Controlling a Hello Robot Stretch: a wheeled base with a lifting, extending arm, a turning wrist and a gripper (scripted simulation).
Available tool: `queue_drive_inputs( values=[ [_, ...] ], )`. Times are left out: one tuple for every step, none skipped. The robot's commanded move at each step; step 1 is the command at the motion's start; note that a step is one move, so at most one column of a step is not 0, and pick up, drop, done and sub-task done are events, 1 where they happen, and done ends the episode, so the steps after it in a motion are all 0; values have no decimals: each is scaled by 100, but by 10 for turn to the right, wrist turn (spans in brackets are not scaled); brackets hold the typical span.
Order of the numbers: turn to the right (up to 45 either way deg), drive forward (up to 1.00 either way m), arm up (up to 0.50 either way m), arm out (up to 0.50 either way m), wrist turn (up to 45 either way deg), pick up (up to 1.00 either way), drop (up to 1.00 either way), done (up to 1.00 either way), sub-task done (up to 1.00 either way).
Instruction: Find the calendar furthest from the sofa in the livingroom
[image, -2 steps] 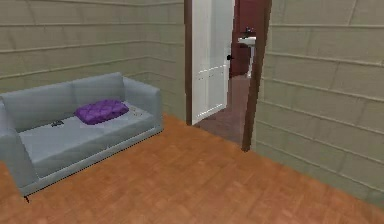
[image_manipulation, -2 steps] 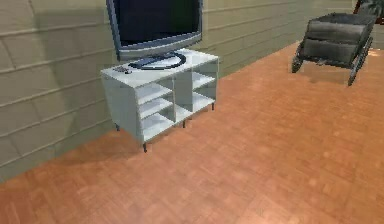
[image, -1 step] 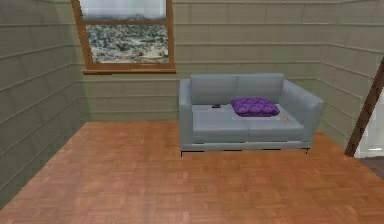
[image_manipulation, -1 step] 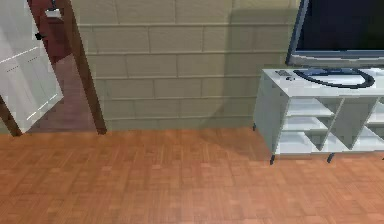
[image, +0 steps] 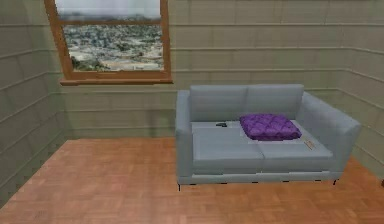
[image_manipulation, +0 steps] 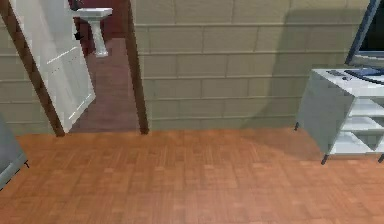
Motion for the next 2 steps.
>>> queue_drive_inputs(
  values=[
    [-330, 0, 0, 0, 0, 0, 0, 0, 0],
    [0, 95, 0, 0, 0, 0, 0, 0, 0]
  ],
)
